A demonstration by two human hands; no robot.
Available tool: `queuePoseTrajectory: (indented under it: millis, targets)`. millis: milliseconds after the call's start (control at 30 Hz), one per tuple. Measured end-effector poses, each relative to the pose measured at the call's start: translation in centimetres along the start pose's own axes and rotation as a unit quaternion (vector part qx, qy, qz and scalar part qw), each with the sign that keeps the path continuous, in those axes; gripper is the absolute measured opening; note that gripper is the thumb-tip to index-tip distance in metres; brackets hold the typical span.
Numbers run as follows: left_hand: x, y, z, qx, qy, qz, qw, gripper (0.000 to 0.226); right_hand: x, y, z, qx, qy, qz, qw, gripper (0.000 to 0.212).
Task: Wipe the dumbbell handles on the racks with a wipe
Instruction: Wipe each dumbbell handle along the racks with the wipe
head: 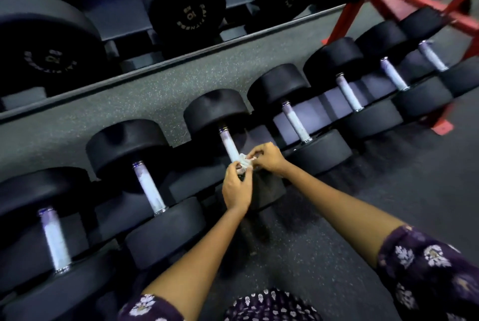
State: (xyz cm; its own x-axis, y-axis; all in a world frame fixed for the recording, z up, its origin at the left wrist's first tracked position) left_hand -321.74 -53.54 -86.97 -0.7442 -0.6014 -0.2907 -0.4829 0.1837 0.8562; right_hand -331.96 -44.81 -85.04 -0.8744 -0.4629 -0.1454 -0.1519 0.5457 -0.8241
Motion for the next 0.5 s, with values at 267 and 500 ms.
queuePoseTrajectory:
  millis: [267, 500]
  targets:
    - [1.7, 3.0, 0.5, -0.052, -0.075, -0.106, 0.990, 0.018, -2.7, -0.9, -3.3, 0.062, 0.060, -0.016, 0.996, 0.024]
    - [-0.4, 6.7, 4.6, -0.124, -0.081, -0.069, 0.987, 0.015, -4.0, -0.2, -9.2, 0.046, 0.104, -0.072, 0.991, 0.043]
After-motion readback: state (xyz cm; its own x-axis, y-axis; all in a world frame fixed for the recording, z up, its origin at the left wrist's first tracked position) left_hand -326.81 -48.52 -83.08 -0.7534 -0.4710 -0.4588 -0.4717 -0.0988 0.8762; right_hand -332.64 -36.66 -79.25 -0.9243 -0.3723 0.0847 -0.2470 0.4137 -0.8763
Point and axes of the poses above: each hand's wrist, its own x-axis towards the middle knuckle, its own z-axis out of the palm, y = z × x, the point moved 2 cm from there along x, towards the middle knuckle, and after that the axes turned 11 degrees about -z, right-handed, at the moved point
